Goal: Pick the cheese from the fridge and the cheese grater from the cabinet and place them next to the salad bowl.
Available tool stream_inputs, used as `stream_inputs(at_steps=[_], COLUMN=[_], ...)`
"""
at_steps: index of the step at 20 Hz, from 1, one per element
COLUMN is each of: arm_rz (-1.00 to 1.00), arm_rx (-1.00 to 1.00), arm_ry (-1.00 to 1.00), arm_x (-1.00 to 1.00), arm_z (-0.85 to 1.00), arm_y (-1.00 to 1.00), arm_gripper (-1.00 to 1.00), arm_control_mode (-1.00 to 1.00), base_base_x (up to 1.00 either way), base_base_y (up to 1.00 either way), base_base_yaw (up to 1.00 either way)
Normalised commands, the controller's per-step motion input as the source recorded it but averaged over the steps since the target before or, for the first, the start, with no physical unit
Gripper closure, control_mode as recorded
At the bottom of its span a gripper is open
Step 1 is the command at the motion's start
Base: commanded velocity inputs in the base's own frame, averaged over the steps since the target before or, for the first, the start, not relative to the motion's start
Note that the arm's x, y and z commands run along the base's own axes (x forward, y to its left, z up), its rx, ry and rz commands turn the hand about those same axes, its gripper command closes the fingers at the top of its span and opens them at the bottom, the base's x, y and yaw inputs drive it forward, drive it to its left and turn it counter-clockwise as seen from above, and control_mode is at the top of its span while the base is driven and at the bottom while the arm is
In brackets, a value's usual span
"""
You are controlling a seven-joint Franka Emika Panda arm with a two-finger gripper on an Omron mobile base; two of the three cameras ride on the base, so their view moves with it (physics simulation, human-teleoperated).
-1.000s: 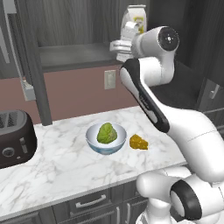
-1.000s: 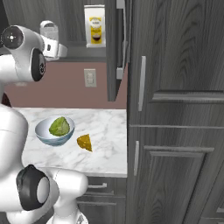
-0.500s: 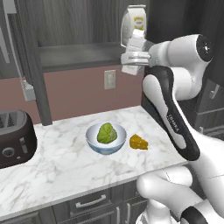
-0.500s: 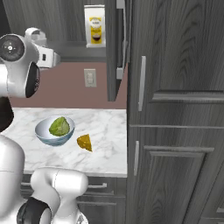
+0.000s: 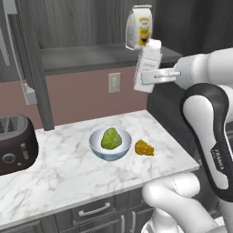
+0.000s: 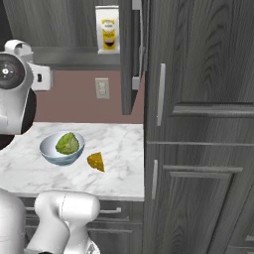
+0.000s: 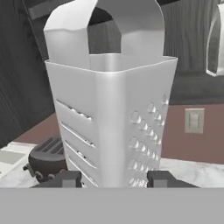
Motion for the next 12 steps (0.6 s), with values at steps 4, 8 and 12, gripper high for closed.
stream_inputs(at_steps=[4, 8, 12], arm_rz=[0.13, 0.03, 0.00], arm_rx=[-0.01, -0.12, -0.16], arm_ry=[0.03, 0.16, 0.21], arm_x=[-0.66, -0.08, 0.00], arm_z=[-0.11, -0.49, -0.53], arm_y=[0.16, 0.42, 0.44], arm_gripper=[1.00, 1.00, 1.00], arm_control_mode=[-1.00, -1.00, -1.00], base_base_x=[0.00, 0.00, 0.00], base_base_y=[0.00, 0.00, 0.00], base_base_yaw=[0.00, 0.00, 0.00])
